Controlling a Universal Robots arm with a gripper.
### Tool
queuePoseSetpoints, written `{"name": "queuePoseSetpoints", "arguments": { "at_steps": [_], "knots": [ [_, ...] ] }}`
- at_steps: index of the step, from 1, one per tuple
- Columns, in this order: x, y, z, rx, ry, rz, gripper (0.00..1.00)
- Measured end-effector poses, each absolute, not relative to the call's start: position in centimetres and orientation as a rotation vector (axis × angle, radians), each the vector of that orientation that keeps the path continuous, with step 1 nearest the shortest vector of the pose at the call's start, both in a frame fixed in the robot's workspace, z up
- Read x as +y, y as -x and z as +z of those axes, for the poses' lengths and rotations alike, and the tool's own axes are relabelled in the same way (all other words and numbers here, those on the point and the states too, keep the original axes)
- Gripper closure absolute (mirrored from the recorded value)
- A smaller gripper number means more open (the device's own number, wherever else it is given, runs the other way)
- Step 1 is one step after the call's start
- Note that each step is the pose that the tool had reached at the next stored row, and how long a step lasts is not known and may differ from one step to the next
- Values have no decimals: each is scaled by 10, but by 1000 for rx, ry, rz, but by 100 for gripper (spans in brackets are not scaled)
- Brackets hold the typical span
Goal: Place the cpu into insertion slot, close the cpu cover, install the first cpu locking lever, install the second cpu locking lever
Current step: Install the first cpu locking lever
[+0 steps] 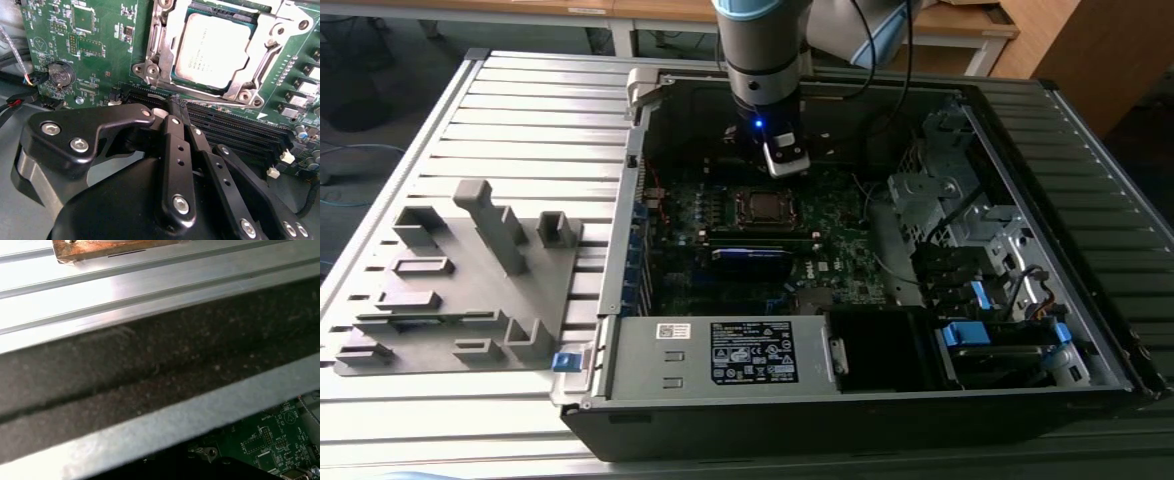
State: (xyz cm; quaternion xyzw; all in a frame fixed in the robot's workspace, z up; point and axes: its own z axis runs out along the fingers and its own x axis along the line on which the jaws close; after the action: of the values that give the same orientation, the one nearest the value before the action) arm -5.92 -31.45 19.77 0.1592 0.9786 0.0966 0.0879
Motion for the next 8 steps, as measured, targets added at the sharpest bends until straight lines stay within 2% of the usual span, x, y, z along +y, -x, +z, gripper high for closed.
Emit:
{"name": "queuePoseSetpoints", "arguments": {
  "at_steps": [8],
  "knots": [
    [-313, 59, 198, 2913, -473, 281, 89]
  ]
}}
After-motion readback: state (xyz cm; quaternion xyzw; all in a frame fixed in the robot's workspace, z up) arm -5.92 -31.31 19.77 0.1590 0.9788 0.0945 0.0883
